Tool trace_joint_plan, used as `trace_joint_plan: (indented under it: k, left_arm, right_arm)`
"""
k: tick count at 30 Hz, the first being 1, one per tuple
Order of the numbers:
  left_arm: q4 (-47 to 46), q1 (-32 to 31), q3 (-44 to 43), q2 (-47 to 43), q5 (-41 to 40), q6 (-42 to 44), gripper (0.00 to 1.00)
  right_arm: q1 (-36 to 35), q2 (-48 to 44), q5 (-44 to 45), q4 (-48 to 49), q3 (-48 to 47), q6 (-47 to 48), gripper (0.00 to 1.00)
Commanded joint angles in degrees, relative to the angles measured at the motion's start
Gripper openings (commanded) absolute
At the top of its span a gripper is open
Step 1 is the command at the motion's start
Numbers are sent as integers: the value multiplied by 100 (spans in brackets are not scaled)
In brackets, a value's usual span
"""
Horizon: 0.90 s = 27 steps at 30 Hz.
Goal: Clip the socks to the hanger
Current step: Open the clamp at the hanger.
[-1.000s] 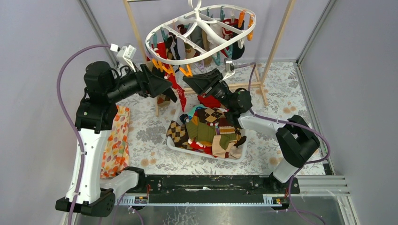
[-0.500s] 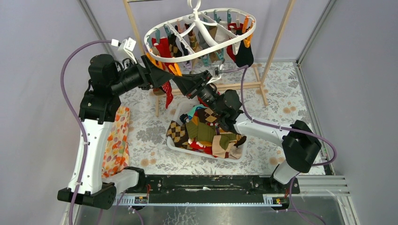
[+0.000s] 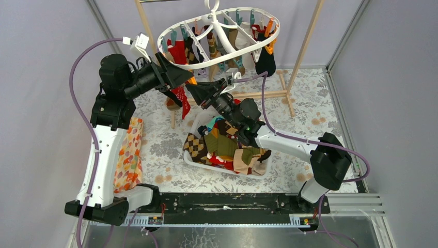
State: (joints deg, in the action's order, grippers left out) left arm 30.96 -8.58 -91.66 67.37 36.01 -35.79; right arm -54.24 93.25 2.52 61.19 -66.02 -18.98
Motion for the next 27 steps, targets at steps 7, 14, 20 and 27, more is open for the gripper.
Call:
trace_joint_plan:
  k: [7, 14, 20, 27]
  left_arm:
    - [-623, -30, 236, 125, 94, -230, 70]
    - [-679, -34, 460, 80, -121, -472, 70]
    - [-612, -30, 508, -28, -305, -546, 70]
    - [-401, -30, 516, -82, -551, -517, 69]
  right_arm:
    - [-170, 1, -32, -62, -376, 446, 10]
    - [-219, 44, -61, -63, -427, 563, 9]
    - [-218, -17, -66, -122, -403, 690, 9]
    - [-219, -34, -93, -168, -389, 735, 7]
